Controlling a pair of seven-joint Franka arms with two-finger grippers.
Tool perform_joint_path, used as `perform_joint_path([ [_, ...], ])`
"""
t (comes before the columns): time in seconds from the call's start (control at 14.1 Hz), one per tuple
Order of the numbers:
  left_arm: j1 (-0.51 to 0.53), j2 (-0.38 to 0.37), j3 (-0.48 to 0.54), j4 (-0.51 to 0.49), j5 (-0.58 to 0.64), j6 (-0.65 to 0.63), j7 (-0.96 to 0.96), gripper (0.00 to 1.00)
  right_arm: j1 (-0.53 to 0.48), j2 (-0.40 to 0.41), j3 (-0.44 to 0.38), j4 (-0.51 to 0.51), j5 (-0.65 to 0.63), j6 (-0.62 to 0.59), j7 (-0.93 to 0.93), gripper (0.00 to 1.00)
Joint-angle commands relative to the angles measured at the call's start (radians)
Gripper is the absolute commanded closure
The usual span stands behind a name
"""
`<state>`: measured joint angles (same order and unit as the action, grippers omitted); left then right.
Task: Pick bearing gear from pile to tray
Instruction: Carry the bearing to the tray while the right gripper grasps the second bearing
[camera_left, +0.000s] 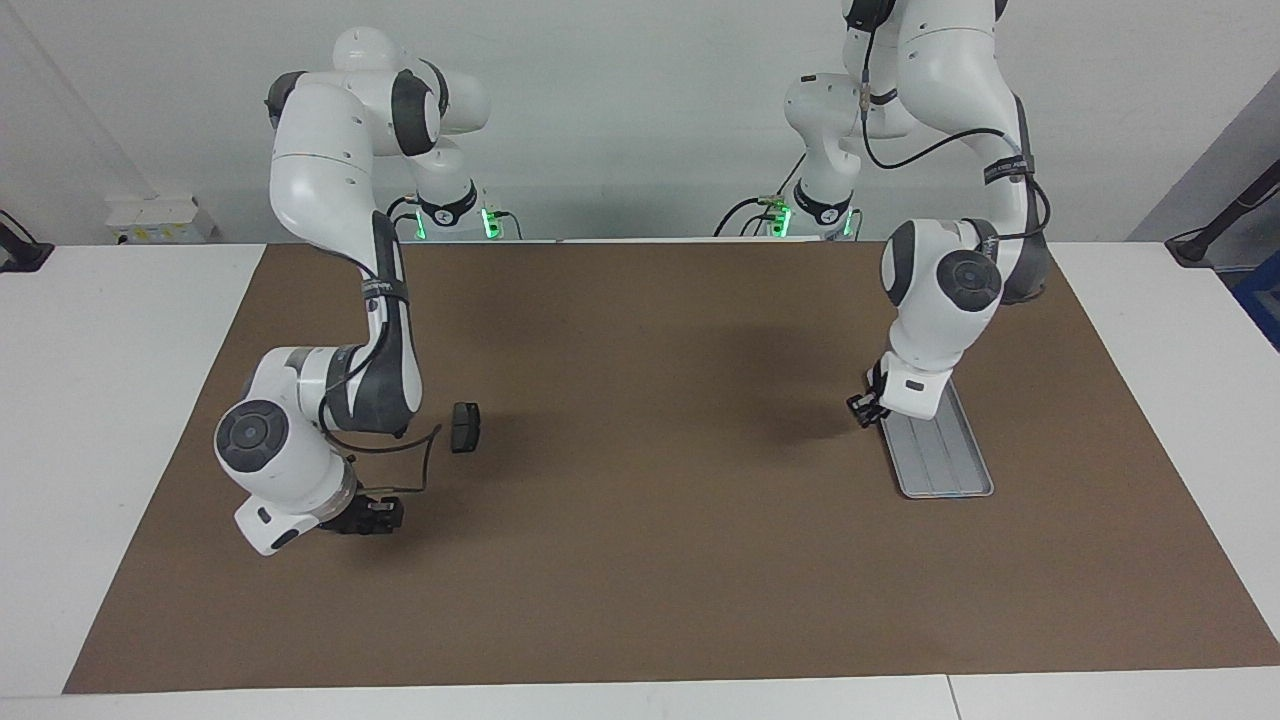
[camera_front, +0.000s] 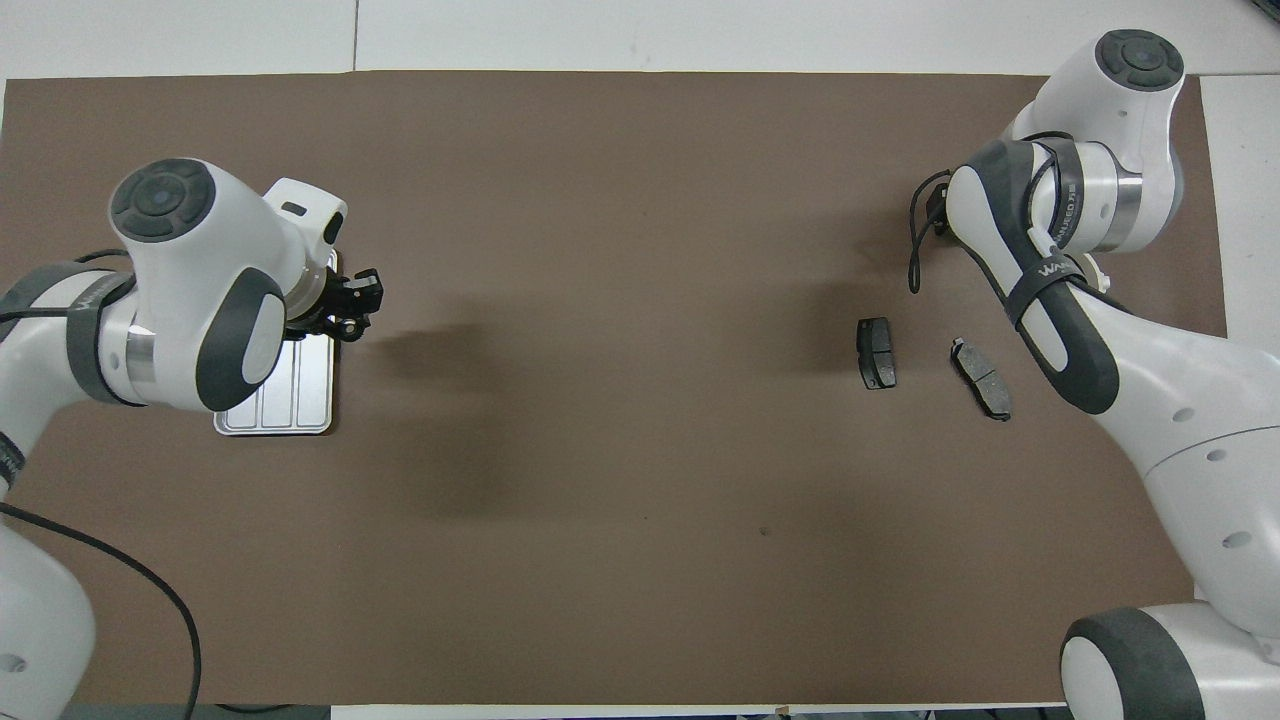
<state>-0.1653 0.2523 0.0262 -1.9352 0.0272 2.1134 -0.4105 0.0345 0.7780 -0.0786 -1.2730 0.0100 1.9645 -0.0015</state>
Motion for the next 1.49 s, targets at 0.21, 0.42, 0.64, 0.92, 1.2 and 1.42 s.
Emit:
perform_joint_path([
  [0.21,0.11,-0.061,-0.012,-0.143,0.011,0.111,0.214,1.0,-0.008,-0.006,0.01,-0.006,-0.021,-0.007,-0.018,0.64],
  [0.42,0.142,-0.062,-0.012,-0.154,0.011,0.14,0.269,1.0,-0.007,-0.005,0.008,-0.006,-0.021,-0.006,-0.02,0.88],
  [0.64,0.187,-0.071,-0.014,-0.18,0.011,0.145,0.363,1.0,-0.004,-0.005,0.008,-0.006,-0.022,-0.006,-0.02,1.0],
  [0.92,0.178,-0.076,-0.015,-0.208,0.01,0.169,0.36,1.0,0.004,-0.011,0.011,0.001,-0.028,-0.045,-0.014,1.0],
  [1.2,0.175,-0.085,-0.015,-0.234,0.005,0.189,0.357,1.0,0.059,-0.025,0.014,0.07,-0.016,-0.165,0.113,1.0],
  [1.42,0.175,-0.09,-0.017,-0.243,-0.003,0.194,0.342,1.0,0.108,-0.043,0.045,0.11,0.013,-0.234,0.285,1.0],
])
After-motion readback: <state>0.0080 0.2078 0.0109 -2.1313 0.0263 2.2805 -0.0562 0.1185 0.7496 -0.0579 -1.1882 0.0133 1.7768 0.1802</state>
